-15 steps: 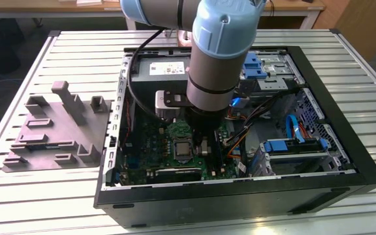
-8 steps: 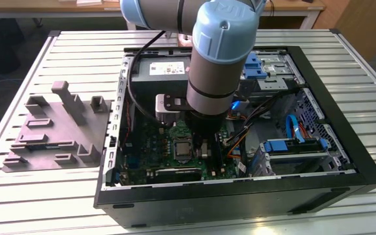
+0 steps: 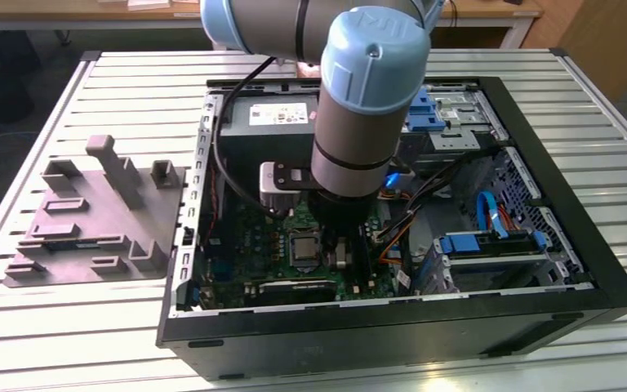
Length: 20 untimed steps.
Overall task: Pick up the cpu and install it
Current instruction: 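Install the first cpu locking lever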
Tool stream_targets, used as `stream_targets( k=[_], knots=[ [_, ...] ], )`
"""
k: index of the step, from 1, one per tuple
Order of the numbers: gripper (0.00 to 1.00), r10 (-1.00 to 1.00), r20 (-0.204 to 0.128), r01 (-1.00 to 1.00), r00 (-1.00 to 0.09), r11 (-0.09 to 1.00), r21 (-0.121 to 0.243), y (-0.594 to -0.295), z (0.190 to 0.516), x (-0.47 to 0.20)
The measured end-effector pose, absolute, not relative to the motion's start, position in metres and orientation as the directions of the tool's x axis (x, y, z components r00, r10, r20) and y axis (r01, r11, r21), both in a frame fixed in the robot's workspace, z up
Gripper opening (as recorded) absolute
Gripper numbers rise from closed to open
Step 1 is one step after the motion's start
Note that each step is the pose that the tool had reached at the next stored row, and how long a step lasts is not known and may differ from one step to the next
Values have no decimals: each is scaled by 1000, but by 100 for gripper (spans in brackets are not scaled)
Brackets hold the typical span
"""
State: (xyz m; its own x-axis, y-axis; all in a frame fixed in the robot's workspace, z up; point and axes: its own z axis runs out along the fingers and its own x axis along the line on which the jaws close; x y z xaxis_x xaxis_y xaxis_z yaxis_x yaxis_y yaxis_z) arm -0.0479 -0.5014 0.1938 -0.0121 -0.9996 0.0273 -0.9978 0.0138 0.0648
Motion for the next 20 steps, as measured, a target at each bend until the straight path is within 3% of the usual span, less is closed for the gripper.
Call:
stream_targets(
  k=[20],
  knots=[
    [11, -1000, 26, -998, -11, 12, 60, -501, 190, -46]
  ],
)
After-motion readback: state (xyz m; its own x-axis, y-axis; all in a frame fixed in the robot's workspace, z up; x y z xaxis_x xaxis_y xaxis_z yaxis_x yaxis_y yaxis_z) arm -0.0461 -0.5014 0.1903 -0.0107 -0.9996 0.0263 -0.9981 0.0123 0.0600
